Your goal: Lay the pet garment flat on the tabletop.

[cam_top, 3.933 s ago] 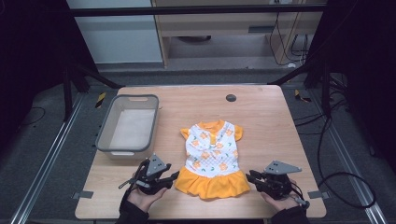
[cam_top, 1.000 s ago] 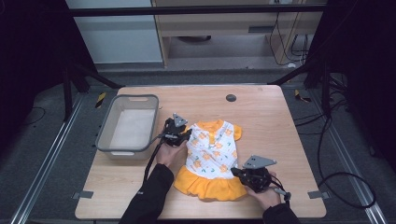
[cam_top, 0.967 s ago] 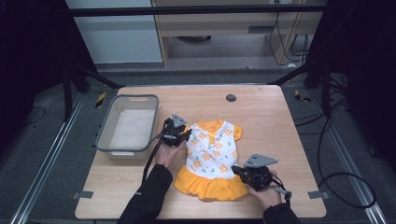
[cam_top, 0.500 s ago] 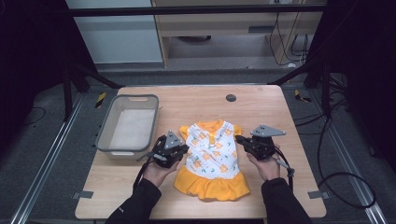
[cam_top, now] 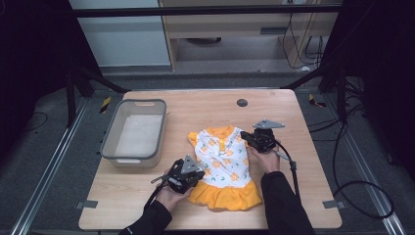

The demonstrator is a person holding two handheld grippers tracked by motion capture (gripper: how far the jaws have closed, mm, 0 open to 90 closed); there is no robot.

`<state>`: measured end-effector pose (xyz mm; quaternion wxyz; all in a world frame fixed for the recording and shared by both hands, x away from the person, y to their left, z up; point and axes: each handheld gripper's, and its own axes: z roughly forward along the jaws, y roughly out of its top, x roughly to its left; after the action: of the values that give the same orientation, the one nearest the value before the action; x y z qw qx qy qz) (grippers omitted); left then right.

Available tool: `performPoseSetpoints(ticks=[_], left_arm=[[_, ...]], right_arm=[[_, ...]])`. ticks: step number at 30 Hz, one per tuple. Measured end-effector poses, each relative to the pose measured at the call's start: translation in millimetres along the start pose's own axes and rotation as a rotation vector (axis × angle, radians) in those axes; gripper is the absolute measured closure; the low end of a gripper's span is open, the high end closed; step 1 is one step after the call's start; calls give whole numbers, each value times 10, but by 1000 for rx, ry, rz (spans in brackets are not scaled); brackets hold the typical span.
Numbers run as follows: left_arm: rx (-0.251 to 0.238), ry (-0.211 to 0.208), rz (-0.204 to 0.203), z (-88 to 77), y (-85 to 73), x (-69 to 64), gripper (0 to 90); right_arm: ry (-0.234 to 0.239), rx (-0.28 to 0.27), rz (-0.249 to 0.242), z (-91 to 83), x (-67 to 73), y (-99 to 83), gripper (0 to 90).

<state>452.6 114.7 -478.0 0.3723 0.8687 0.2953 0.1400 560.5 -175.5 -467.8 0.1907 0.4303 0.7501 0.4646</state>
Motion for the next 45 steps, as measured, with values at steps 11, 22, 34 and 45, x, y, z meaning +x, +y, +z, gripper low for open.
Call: performPoseSetpoints(ticks=[11,22,34,45], left_arm=[[70,-30,10,66,-129,-58,892],[83,-51,-2,-37,-222,-92,894],[-1,-39,-17,-205,-187,-90,755],[-108,52,-92,-577,-312,75,485]], right_arm=[[-72,109,-17,464,-14,-176,900],[-150,130,12,472,-73,-185,900],[-120,77,11,295,-20,-122,883],[-33,-5,17,-313,167,9,667]])
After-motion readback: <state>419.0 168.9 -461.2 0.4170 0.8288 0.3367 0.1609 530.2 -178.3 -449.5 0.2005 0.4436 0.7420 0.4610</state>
